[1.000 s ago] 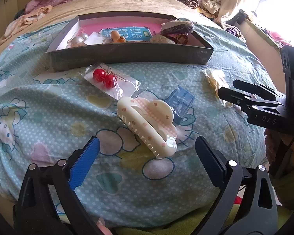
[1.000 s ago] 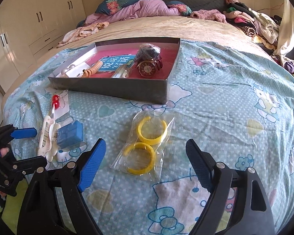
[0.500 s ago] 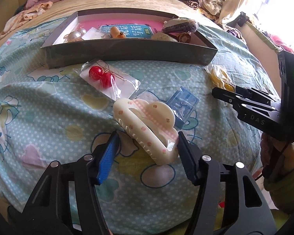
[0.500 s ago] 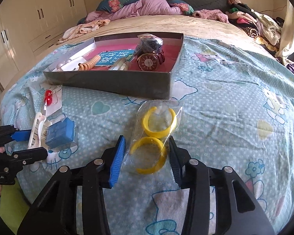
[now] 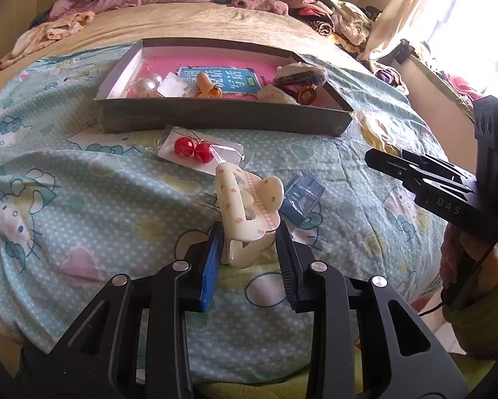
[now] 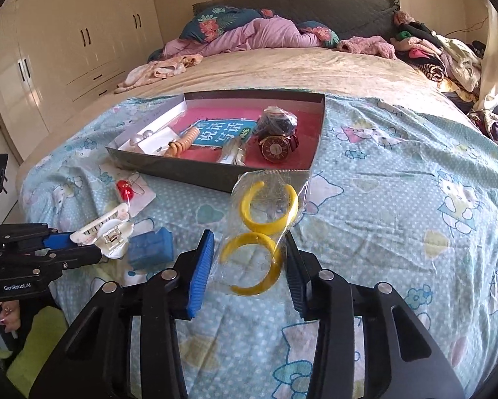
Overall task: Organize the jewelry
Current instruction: 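Carry the claw clip and the bangle bag over the box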
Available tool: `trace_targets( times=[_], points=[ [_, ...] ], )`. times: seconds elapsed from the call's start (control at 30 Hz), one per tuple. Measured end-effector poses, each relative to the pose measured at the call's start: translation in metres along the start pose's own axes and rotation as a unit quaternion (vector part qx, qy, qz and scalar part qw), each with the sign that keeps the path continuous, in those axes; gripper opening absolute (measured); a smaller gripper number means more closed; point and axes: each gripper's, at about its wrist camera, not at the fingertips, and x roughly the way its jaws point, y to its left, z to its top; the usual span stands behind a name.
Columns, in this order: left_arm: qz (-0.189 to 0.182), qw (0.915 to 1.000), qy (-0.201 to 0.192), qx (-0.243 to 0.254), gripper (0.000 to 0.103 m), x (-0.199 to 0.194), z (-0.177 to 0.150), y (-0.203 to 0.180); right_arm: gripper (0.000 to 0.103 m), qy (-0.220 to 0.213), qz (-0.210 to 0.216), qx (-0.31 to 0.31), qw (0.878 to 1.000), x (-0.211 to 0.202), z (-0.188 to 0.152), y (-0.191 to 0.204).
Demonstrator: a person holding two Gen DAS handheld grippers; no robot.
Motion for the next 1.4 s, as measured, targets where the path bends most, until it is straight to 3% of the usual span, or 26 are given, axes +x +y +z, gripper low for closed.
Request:
trace_targets(
  times=[0.33, 0.77, 1.4],
  points=[
    [0.01, 0.9991, -0.038, -0.014, 0.024, -0.029, 0.015, 0.016, 0.04, -0.015, 0.019, -0.019, 1.0, -0.005, 0.016, 0.02],
    [0.02, 0.9968, -0.076, -0.012, 0.023, -0.049, 0.06, 0.025, 0.04, -0.037, 0.033, -0.033, 0.998, -0.006, 0.042, 0.028],
    [0.025, 0.9968, -0.075, 0.014, 0.023, -0.012, 0.123, 0.008, 0.04, -0.062, 0.021, -0.038, 0.997, 0.01, 0.078, 0.011]
  ],
)
